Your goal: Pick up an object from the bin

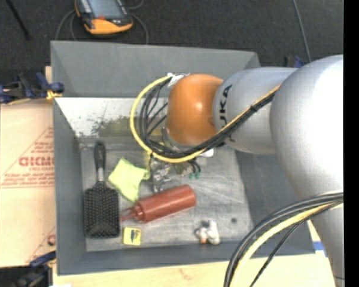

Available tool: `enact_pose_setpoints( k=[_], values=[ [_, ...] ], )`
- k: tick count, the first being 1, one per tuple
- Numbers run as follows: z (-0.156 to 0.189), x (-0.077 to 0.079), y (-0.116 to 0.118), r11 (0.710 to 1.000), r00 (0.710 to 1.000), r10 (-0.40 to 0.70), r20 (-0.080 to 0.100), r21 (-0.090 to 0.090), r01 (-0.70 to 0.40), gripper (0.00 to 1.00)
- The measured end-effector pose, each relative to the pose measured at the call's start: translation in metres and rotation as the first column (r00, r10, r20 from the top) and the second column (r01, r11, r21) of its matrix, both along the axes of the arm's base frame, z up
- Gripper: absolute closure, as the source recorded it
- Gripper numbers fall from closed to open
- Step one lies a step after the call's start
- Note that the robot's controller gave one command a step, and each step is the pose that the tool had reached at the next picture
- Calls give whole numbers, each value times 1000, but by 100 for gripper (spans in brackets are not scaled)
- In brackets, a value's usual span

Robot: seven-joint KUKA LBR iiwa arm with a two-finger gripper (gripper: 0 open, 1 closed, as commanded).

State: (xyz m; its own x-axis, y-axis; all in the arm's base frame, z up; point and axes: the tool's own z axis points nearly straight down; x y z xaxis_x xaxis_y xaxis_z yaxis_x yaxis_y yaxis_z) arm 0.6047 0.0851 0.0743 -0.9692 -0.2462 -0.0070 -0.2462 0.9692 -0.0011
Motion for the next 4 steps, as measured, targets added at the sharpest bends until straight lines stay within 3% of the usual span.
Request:
enact_pose_setpoints(
  k=[3,4],
  values=[
    [0,0,0,1000,1000,-2,0,0,2,100],
    [38,1,1,1000,1000,-10,-11,0,10,100]
  ],
)
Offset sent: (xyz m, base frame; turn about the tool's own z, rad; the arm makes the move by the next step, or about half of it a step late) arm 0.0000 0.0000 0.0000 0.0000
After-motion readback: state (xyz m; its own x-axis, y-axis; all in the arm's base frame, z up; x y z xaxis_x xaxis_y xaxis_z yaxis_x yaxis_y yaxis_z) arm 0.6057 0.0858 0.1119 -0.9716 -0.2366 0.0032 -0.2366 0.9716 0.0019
